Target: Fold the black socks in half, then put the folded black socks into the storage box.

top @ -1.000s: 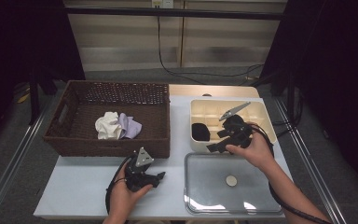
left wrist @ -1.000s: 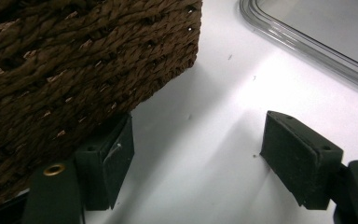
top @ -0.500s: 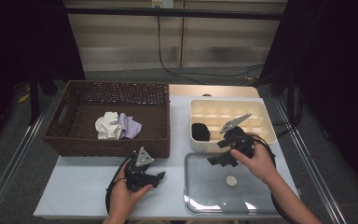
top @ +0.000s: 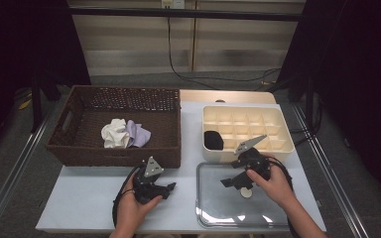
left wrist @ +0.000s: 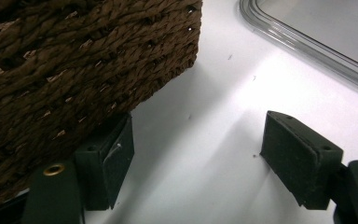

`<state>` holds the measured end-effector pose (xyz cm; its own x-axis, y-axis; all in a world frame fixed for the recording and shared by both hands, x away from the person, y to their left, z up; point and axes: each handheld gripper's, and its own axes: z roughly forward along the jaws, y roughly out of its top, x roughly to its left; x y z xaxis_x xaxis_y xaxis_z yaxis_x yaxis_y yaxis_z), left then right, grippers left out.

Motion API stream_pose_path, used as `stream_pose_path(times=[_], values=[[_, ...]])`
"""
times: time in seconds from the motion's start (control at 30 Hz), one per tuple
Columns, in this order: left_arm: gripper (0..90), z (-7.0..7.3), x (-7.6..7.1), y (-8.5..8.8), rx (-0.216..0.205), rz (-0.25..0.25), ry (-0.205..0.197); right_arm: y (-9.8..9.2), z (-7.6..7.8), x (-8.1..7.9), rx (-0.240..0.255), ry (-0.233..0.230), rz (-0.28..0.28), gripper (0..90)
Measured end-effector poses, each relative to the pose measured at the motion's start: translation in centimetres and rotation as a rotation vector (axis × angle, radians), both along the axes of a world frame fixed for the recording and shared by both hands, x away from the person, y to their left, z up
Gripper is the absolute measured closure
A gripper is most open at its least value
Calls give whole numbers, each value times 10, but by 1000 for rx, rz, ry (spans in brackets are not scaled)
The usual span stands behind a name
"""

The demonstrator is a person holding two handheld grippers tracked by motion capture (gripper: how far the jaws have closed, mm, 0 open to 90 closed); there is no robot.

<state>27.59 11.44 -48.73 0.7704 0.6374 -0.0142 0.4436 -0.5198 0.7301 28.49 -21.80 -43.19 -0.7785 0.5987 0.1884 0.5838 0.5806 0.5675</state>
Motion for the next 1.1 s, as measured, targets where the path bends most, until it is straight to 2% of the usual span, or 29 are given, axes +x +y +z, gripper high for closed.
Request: stream_pose_path(times=[0.17,0.2,0.37,0.7,0.83,0.87,0.9,1.0,1.1], values=[[251,0,0,0,1,1,1,-2,-11,-6,8,9,-3,173],[251,0,0,0,1,0,0,-2,-13,-7,8,-6,-3,174],[251,0,0,0,0,0,1,-5,-23,-13,11,-2,-9,174],[243,0,1,0,-5,-3,4,-10,-33,-23,5,-37,-10,171],[241,0,1,0,-6,-4,7,-12,-37,-27,25,-63,-21,162],[240,0,0,0,-4,-3,6,-12,-38,-28,24,-89,-19,163],[240,0,1,0,-4,-4,6,-11,-39,-29,27,-92,-21,162],[236,0,1,1,-3,-10,3,-9,-42,-34,11,-146,-9,144],[212,0,1,0,-4,-16,11,-11,-47,-38,35,-186,-15,141]])
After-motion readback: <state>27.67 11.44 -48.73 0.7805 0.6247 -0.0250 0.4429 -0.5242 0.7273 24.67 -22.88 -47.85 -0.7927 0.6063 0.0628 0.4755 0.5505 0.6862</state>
